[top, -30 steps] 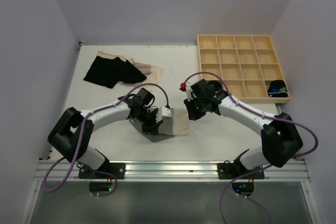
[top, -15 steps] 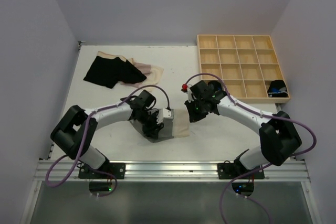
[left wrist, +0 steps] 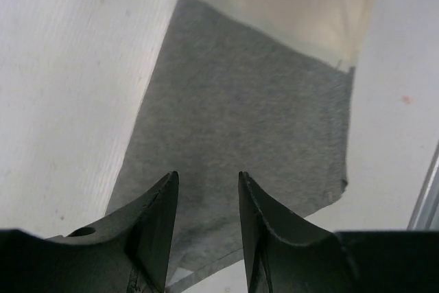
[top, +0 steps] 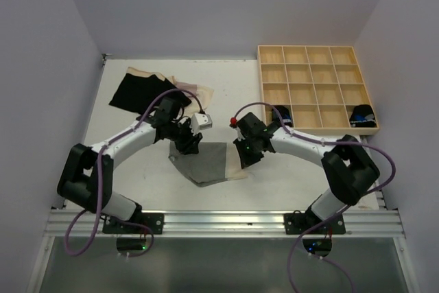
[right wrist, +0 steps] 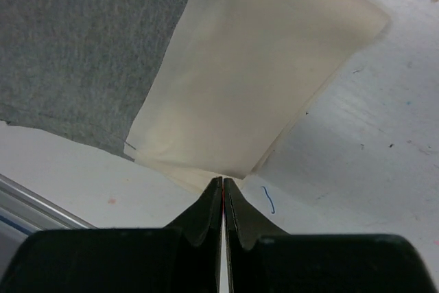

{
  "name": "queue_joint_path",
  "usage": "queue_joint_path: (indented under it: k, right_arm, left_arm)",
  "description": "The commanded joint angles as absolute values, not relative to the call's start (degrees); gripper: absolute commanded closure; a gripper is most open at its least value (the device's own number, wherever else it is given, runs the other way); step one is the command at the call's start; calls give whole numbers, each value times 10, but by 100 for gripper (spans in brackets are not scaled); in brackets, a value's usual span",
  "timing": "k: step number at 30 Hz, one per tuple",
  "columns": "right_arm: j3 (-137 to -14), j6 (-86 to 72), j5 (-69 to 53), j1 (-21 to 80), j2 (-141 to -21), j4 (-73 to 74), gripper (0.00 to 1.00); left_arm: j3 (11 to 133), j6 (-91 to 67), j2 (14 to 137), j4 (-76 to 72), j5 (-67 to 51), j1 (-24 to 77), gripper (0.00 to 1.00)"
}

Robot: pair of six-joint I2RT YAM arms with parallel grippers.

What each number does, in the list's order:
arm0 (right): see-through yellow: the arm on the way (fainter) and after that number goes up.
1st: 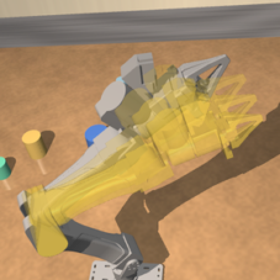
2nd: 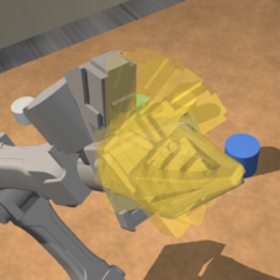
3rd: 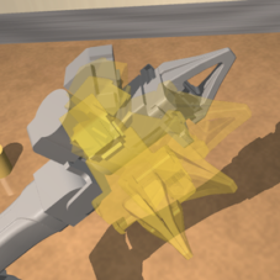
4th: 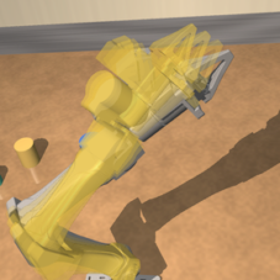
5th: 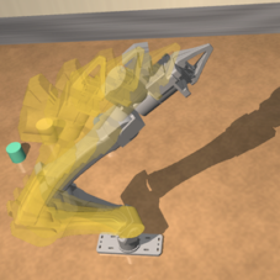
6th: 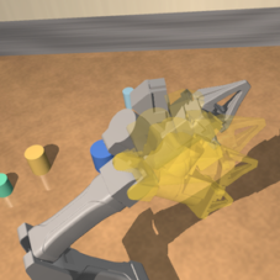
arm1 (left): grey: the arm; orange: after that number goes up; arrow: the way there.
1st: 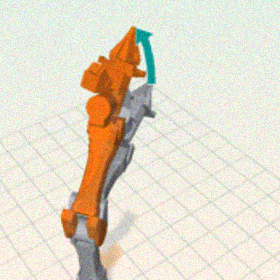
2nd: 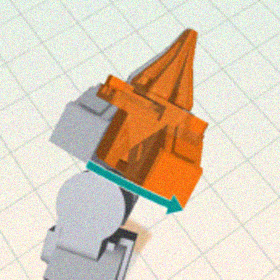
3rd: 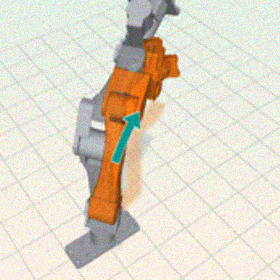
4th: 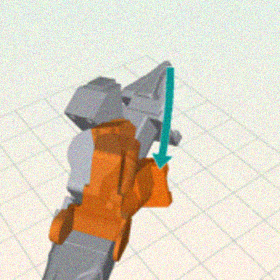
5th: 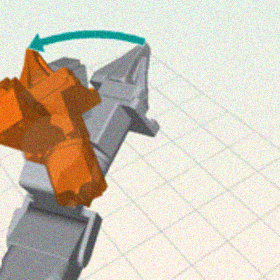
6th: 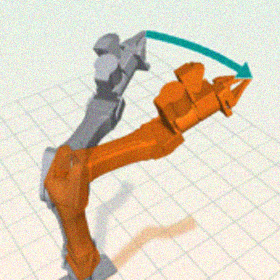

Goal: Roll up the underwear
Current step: Fold the underwear

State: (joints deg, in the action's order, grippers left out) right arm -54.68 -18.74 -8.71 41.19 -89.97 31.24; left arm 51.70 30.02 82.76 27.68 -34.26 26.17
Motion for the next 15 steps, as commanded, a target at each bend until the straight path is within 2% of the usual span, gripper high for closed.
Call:
queue_joint_path:
  k: [1, 5, 7, 15]
  right_arm:
    - [-564, -214, -72, 424, -934, 298, 93]
    - [-562, -226, -68, 440, -942, 296, 85]
    - [-560, -227, -62, 445, -946, 300, 85]
    - [-554, -203, -40, 446, -914, 360, 94]
  left_arm:
    - [525, 295, 867, 262, -302, 226, 56]
    - [508, 303, 882, 243, -280, 224, 55]
    - [501, 307, 892, 240, -264, 225, 56]
    - [490, 305, 917, 238, -234, 224, 56]
